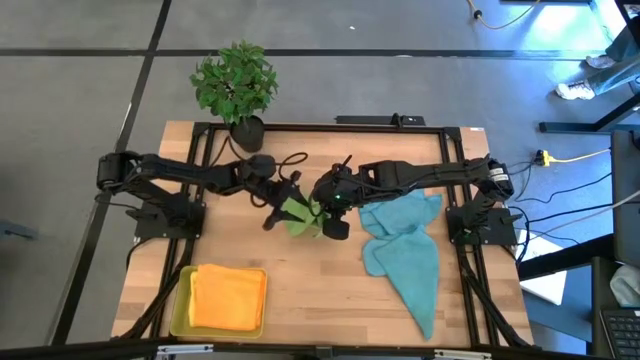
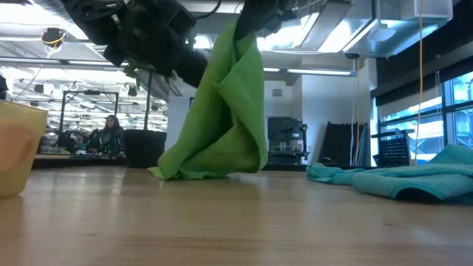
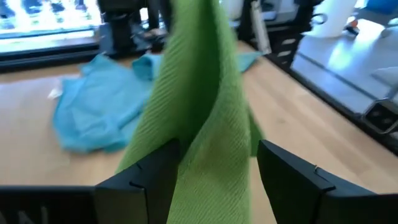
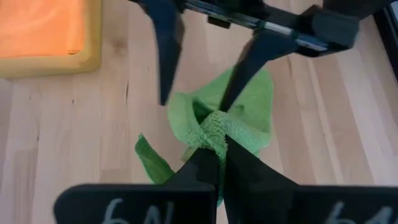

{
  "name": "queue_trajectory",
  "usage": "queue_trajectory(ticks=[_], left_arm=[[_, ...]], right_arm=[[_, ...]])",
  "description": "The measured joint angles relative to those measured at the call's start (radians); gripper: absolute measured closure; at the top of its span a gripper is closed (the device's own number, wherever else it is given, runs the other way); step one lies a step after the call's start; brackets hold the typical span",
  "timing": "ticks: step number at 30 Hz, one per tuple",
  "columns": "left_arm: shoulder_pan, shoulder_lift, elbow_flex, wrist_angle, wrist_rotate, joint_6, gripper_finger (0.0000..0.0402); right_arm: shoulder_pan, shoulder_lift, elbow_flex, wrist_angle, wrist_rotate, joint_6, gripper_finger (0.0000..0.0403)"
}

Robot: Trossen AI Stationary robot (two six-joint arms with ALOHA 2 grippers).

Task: Fold microfiber towels
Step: Fold the green microfiber cloth

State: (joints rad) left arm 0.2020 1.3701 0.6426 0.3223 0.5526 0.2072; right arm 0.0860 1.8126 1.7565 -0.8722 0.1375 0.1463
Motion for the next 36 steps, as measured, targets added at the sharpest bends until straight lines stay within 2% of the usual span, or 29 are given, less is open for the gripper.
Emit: queue_trajectory(ticks=[7, 15, 20, 27, 36], left_arm=[[-0.062, -0.004, 0.000, 0.030, 0.085, -0.027, 0.0193], [-0.113, -0.004, 0.000, -0.028, 0.088, -0.046, 0.0193], [-0.138, -0.004, 0.000, -0.077, 0.012, -0.040, 0.0193], [-0.164, 0.001, 0.000, -0.130, -0.162, -0.045, 0.0198], [-0.229, 0.063, 0.001, -0.158, -0.338, -0.178, 0.0198]], right_arm=[[0.000, 0.000, 0.000, -0.004, 0.000, 0.001, 0.0396], [-0.002, 0.000, 0.000, -0.036, 0.038, 0.008, 0.0396], [-0.002, 0.000, 0.000, -0.036, 0.039, 0.007, 0.0396], [-0.002, 0.000, 0.000, -0.035, 0.039, 0.010, 0.0396], [-0.004, 0.000, 0.000, -0.009, 0.039, 0.029, 0.0396]])
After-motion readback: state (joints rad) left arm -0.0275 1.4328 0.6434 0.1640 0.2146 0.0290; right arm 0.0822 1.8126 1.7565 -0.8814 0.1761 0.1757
